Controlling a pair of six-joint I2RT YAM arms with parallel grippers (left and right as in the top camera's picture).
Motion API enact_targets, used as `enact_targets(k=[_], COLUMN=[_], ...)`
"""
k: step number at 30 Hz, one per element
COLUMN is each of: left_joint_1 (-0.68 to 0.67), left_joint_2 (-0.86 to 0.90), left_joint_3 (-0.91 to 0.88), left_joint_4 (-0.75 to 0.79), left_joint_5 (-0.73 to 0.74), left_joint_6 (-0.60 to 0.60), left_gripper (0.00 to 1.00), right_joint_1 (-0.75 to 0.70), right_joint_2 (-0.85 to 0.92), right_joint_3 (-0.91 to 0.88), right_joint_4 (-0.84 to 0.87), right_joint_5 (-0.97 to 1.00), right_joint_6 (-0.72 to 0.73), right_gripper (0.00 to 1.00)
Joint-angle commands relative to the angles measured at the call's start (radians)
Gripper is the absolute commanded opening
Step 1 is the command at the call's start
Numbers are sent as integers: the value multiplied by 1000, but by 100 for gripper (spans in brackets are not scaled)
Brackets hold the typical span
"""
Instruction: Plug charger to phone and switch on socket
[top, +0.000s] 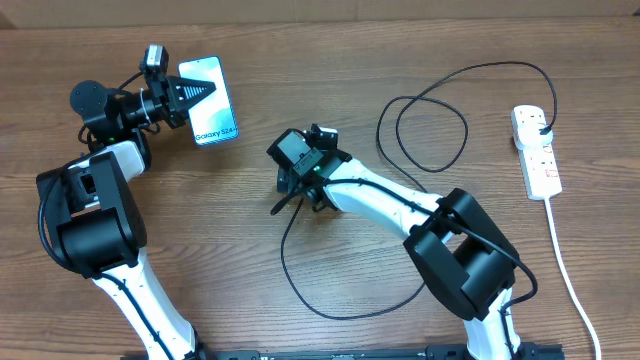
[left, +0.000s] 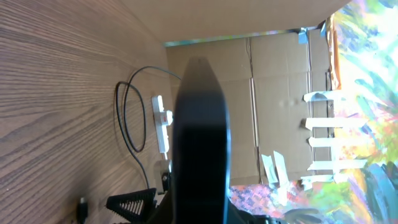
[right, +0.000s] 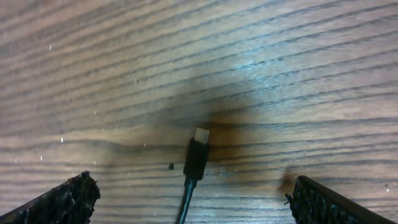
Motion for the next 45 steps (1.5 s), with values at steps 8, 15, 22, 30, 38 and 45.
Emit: enact_targets(k=[8, 15, 22, 30, 38, 45], left_joint_1=[16, 16, 16, 16, 16, 16], left_joint_2=[-16, -16, -16, -16, -16, -16], left_joint_3=[8, 8, 8, 8, 8, 8], left_joint_4=[4, 4, 4, 4, 4, 4], left_joint_5=[17, 17, 17, 17, 17, 17], left_joint_6=[26, 26, 11, 11, 11, 3], left_gripper=[4, 4, 4, 4, 4, 4], right_joint_1=[18, 19, 19, 19, 28, 28], right_joint_2=[82, 82, 82, 85, 151, 166], right_joint_3=[4, 4, 4, 3, 3, 3], right_joint_4=[108, 159, 148, 53, 72, 22], right_joint_5=[-77, -273, -238, -76, -48, 27], right_joint_6=[-4, -34, -26, 159, 159, 192], right_gripper=[100, 100, 100, 100, 72, 45])
